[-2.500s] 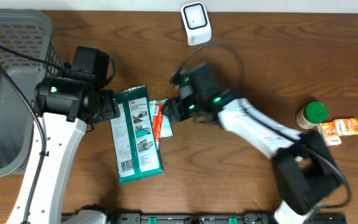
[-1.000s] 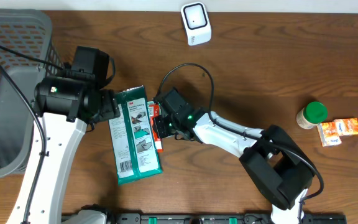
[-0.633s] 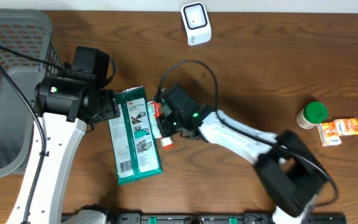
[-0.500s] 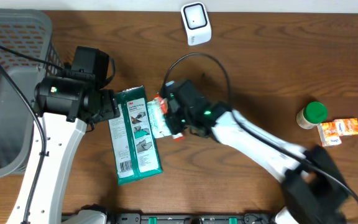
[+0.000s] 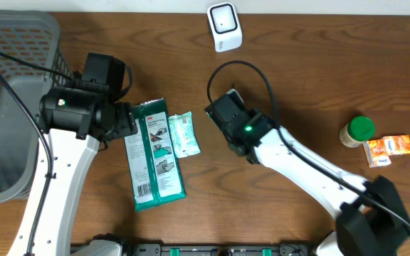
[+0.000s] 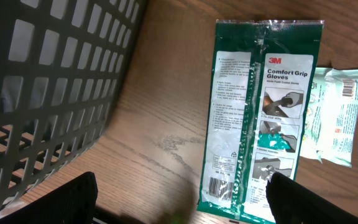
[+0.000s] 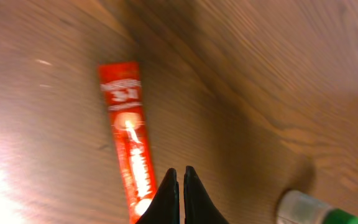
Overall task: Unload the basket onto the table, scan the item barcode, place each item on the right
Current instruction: 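Pull the red Nescafe stick out and carry it rightward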
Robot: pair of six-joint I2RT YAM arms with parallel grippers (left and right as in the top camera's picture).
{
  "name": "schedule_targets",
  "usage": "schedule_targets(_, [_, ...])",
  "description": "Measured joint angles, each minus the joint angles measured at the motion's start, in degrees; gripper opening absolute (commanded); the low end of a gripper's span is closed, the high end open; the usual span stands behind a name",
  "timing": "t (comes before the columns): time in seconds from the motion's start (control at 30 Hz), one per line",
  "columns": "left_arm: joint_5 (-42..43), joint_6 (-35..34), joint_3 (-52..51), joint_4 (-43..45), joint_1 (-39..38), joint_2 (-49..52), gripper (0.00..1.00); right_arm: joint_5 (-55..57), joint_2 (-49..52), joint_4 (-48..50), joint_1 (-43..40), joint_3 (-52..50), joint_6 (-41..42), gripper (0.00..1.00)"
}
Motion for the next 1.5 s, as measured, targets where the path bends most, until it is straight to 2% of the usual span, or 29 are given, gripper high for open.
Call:
schedule_targets(0.1, [0.0, 0.0, 0.0, 0.0, 0.0, 0.0, 0.88, 2.84, 4.07, 0.81, 0.0, -0.04, -0.09, 0.01])
schedule_targets(0.13, [0.0, -0.02, 0.0, 0.0, 0.0, 0.0, 0.88, 3.37, 5.38, 1.31, 0.0, -0.17, 0.02, 0.06])
schedule_targets(0.23, [0.0, 0.0, 0.0, 0.0, 0.0, 0.0, 0.88, 3.8, 7.56, 1.88, 0.0, -0.35, 1.95, 0.26])
schedule_targets(0.27, [0.0, 0.0, 0.0, 0.0, 0.0, 0.0, 0.88, 3.74, 7.72, 1.86, -0.07, -0.39, 2.54, 0.43])
schedule_targets(0.33, [0.0, 0.0, 0.0, 0.0, 0.0, 0.0, 0.88, 3.08, 7.56, 1.73, -0.57, -0.37, 3.56, 0.65])
schedule_targets(0.43, [0.0, 0.0, 0.0, 0.0, 0.0, 0.0, 0.88, -0.28, 6.49, -0.22, -2.95, -0.28, 2.97, 0.72])
schedule_targets(0.53, [-0.02, 0.0, 0.0, 0.0, 0.0, 0.0, 0.88, -8.07, 3.87, -2.97, -7.32, -0.04, 1.33, 0.67])
schedule_targets(0.63, [0.0, 0.0, 0.0, -0.02, 0.0, 0.0, 0.88, -17.2, 1.46, -5.88, -12.44, 0.61, -0.5, 0.47])
schedule_targets(0.67, [0.0, 0.0, 0.0, 0.0, 0.0, 0.0, 0.88, -19.41, 1.09, -6.49, -13.99, 0.7, -0.66, 0.44])
schedule_targets(0.8, [0.0, 0.0, 0.0, 0.0, 0.0, 0.0, 0.88, -29.83, 0.9, -6.45, -20.74, -0.39, -2.03, 0.44])
schedule_targets(1.0, [0.0, 0.0, 0.0, 0.0, 0.0, 0.0, 0.88, -38.64, 1.29, 1.62, -22.8, -7.08, -5.95, 0.46])
schedule_targets(1.1, [0.0, 0.0, 0.0, -0.02, 0.0, 0.0, 0.88, -41.0, 1.64, 5.16, -22.73, -10.49, -8.46, 0.45])
schedule_targets(1.3, [0.0, 0.0, 0.0, -0.02, 0.0, 0.0, 0.88, -40.63, 1.27, 14.78, -22.73, -16.13, -11.02, 0.34])
schedule_targets(1.4, [0.0, 0.0, 0.0, 0.0, 0.0, 0.0, 0.88, -39.65, 0.66, 20.94, -22.73, -18.56, -11.72, 0.21])
schedule_targets(1.5, [0.0, 0.0, 0.0, 0.0, 0.0, 0.0, 0.88, -38.84, 0.09, 23.12, -22.71, -19.87, -11.91, 0.09])
